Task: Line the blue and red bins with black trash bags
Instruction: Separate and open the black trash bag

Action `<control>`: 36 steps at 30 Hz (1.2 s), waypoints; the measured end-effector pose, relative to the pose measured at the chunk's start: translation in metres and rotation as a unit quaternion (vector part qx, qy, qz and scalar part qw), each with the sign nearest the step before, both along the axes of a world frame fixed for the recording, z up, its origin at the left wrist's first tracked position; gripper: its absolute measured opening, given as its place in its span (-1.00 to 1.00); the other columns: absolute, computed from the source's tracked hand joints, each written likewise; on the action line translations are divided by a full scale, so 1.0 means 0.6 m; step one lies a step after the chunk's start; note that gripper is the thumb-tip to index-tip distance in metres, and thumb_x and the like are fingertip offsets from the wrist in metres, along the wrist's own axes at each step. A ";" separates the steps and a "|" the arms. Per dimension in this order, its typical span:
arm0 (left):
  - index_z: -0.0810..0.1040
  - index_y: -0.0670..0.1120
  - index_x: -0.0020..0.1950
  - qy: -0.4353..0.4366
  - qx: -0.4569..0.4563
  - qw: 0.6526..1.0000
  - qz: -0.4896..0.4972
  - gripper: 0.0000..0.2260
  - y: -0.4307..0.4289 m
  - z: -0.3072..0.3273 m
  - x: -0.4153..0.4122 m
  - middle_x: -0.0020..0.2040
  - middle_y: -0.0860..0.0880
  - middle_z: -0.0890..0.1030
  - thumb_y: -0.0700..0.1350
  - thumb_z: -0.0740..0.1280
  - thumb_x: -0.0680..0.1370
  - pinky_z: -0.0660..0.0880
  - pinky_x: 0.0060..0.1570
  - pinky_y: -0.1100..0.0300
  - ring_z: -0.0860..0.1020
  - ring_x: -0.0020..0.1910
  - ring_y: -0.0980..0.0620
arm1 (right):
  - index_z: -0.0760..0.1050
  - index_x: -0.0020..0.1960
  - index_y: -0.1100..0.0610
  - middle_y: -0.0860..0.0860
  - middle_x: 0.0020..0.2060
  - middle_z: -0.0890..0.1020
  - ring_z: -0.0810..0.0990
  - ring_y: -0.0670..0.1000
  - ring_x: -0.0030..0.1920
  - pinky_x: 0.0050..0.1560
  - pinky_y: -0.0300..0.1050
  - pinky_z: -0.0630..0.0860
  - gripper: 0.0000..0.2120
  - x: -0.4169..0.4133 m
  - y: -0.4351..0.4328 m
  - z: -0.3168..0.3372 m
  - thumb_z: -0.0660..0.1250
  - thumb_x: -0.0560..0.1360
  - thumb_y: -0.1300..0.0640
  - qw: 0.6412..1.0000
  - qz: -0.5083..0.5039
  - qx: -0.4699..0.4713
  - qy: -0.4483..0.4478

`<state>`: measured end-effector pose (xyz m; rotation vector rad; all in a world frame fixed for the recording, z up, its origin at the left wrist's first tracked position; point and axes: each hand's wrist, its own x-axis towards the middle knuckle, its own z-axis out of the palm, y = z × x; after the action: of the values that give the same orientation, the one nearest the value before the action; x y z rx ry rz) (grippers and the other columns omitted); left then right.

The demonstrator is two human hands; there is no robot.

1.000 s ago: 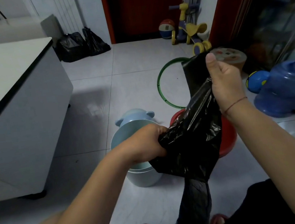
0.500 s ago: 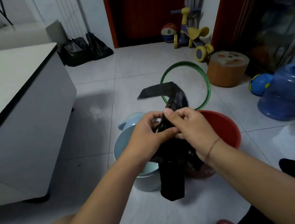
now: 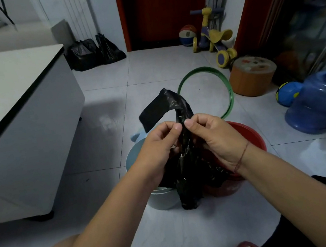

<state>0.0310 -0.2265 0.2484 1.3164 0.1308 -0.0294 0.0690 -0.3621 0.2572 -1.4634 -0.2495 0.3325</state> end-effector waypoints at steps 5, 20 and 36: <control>0.50 -0.10 -0.13 0.047 -0.148 0.986 0.055 -0.84 0.015 -0.002 0.017 -0.41 -0.01 0.60 -0.17 0.18 0.62 0.51 -0.43 0.31 0.57 -0.46 0.13 | 0.43 -0.28 0.11 0.01 -0.38 0.53 0.49 -0.13 -0.39 -0.24 -0.23 0.47 -0.77 0.025 -0.006 -0.002 0.23 0.56 0.19 0.995 -0.092 0.035 -0.010; 0.62 -0.12 -0.08 0.071 -0.202 0.976 0.038 -0.87 0.057 -0.002 0.035 -0.20 -0.09 0.67 -0.11 0.37 0.43 0.58 -0.21 0.15 0.62 -0.20 -0.01 | 0.49 0.23 0.21 0.15 0.13 0.60 0.58 0.14 0.14 0.28 0.10 0.44 -0.59 0.067 -0.034 -0.001 0.24 0.54 -0.06 0.952 -0.087 0.161 0.244; 0.52 -0.22 -0.24 0.235 -0.237 0.942 0.033 -0.74 0.059 -0.001 0.028 -0.43 -0.13 0.59 -0.21 0.14 0.59 0.54 -0.48 0.24 0.59 -0.50 -0.02 | 0.56 -0.10 0.23 0.18 -0.30 0.68 0.58 0.17 -0.15 -0.21 0.11 0.45 -0.64 0.064 -0.036 -0.026 0.11 0.62 0.03 0.919 -0.073 0.056 0.382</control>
<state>0.0477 -0.1908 0.2477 0.8007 0.5426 -0.3020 0.1077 -0.3838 0.2414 -1.1333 0.4639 0.7256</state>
